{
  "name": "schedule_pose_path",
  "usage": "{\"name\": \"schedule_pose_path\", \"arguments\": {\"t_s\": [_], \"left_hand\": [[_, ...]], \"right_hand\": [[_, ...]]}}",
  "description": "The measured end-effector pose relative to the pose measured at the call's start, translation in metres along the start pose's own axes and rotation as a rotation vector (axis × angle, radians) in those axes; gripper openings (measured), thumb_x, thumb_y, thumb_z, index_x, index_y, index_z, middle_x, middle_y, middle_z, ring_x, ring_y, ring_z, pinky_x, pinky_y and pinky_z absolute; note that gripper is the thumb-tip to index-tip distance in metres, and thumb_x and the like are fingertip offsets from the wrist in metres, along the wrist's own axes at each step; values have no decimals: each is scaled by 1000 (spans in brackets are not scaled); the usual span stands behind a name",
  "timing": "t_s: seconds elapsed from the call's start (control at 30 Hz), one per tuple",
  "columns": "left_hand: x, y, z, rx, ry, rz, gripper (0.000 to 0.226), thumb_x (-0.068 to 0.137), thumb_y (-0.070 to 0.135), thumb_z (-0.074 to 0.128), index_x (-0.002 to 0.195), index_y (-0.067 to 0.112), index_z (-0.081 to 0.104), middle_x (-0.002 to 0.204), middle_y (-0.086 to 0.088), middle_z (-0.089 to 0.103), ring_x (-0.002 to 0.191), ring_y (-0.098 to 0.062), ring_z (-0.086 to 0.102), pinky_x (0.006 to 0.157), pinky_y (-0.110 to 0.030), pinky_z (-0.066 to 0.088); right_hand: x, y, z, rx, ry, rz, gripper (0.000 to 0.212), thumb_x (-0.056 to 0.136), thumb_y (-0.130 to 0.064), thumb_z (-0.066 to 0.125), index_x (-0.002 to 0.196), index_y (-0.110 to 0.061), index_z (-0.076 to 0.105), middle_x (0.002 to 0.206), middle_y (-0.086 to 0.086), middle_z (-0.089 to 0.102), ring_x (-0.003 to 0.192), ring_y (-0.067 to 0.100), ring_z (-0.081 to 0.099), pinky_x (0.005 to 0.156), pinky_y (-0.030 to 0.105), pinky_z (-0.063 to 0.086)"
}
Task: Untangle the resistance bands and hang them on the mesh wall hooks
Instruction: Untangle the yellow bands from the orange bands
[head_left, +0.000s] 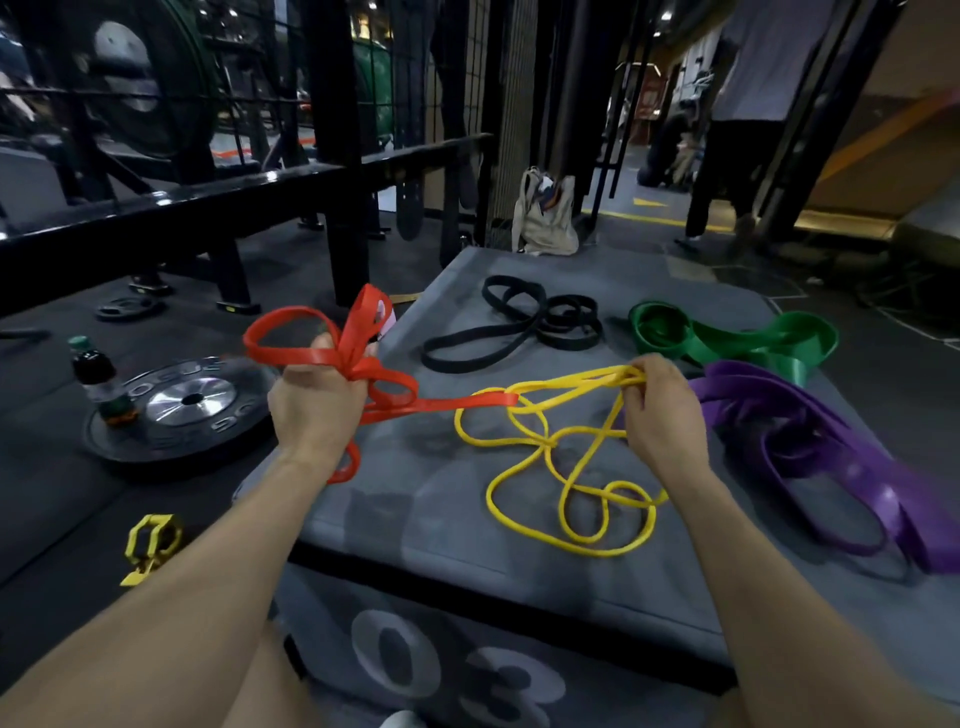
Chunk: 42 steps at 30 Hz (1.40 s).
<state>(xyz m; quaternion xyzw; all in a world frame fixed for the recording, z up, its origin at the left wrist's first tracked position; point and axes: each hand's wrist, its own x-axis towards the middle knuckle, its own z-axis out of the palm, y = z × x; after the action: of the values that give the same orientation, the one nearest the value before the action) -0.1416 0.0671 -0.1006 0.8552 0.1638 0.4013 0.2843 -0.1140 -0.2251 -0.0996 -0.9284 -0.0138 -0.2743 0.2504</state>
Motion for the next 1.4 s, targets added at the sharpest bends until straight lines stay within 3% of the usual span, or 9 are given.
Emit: {"name": "schedule_pose_path", "arguments": {"t_s": [0.3,0.37,0.5,0.63,0.77,0.93,1.07,1.17,1.4], "left_hand": [[-4,-25,39,192,-782,-245,36,83,21,66,106,-7,63,110,-26,65,103,-34,62,85,-37,47],[-4,-22,39,148,-757,-288,47,77,21,74,111,-8,57,114,-27,60,105,-33,59,84,-36,46],[-3,-6,39,237,-708,-425,122,58,34,87,144,-3,10,148,-25,12,138,-38,19,111,-43,27],[-3,4,30,211,-523,-472,134,53,32,90,147,1,-2,152,-21,2,141,-37,10,113,-46,18],[-6,3,33,142,-279,-85,115,60,17,83,148,6,9,148,-18,15,136,-37,20,112,-44,20],[-24,25,44,-309,-445,438,48,66,-4,51,111,9,65,114,-7,55,110,-16,51,100,-19,35],[-46,51,60,-409,-619,423,23,87,8,58,108,10,66,106,-6,60,96,-12,59,91,-25,43],[-57,60,72,-468,-897,318,33,88,19,63,119,8,57,110,-6,64,101,-15,61,94,-26,45],[-55,64,67,-748,-1239,90,23,91,29,56,96,7,60,78,1,57,75,-12,51,72,-25,42]], "right_hand": [[-10,10,-3,62,-236,130,17,89,-6,43,103,-9,52,97,18,63,95,39,58,73,37,42],[-10,7,-2,67,-252,123,15,89,-7,44,102,-8,52,97,19,64,95,39,57,73,37,42],[-6,1,2,72,-264,124,12,89,-7,44,98,-8,52,95,20,63,93,39,57,74,39,43],[-7,4,2,70,-272,145,9,90,-9,46,97,-9,52,97,19,63,95,39,56,76,42,44],[-9,8,0,86,-270,149,6,90,-13,50,95,-9,53,92,14,63,91,36,57,72,38,43],[-11,6,-4,158,-276,65,6,89,-10,50,89,-15,48,73,0,55,73,25,53,64,29,36],[-13,0,-4,276,-275,-28,12,88,-7,51,88,-18,47,66,-5,52,62,16,48,54,22,36],[-14,-2,-3,360,-263,-66,15,87,-4,51,87,-18,48,68,0,57,63,18,51,56,18,37],[-11,4,4,391,-263,-40,15,88,-5,51,90,-19,48,71,-5,57,68,17,53,61,22,42]]}}
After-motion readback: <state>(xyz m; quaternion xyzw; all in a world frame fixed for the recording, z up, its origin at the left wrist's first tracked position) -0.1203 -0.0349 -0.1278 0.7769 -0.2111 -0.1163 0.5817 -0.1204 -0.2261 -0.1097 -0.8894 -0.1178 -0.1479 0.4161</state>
